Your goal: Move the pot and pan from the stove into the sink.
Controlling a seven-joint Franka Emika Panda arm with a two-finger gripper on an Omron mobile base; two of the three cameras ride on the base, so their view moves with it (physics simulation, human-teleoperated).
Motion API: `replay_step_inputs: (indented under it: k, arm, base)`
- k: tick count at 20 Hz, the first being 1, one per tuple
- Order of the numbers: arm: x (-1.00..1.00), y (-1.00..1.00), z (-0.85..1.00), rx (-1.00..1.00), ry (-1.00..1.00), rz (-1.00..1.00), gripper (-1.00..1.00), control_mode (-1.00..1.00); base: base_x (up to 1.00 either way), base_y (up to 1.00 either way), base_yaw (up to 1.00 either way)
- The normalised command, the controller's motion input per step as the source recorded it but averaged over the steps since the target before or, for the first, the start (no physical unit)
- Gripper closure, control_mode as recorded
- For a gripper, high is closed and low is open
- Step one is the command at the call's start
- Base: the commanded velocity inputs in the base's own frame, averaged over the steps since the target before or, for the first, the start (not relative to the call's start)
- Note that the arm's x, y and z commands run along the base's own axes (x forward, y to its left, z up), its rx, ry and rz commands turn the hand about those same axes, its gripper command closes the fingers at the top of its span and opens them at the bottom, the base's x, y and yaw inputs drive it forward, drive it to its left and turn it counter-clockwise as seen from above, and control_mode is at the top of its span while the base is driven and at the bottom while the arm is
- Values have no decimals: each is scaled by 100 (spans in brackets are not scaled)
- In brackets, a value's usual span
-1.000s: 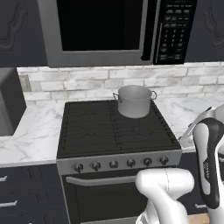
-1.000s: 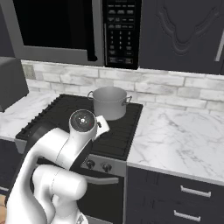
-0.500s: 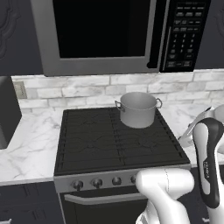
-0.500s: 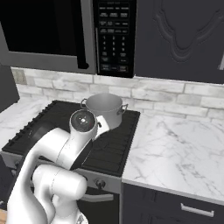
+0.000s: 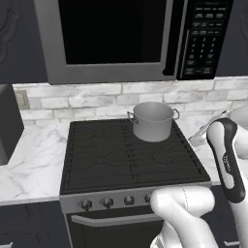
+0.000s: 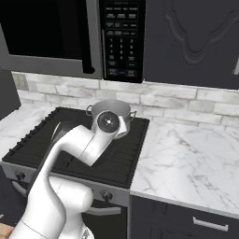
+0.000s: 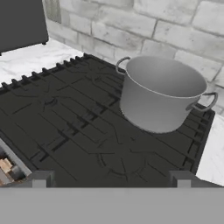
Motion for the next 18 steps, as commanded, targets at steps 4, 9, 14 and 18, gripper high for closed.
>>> replay_step_inputs:
  k: [4,9,14,18]
  arm:
    - [21,-2,4,15,-2,-13,-100,-100]
    - [-1,-2,2,14,-3,-2,-100,-100]
    - [-2,-3,-2,15,-4,-9,-100,-100]
    - [0,-4,0,16,-3,-20,-100,-100]
  base:
    - [0,0,0]
    - [0,0,0]
    - [0,0,0]
    - [0,0,0]
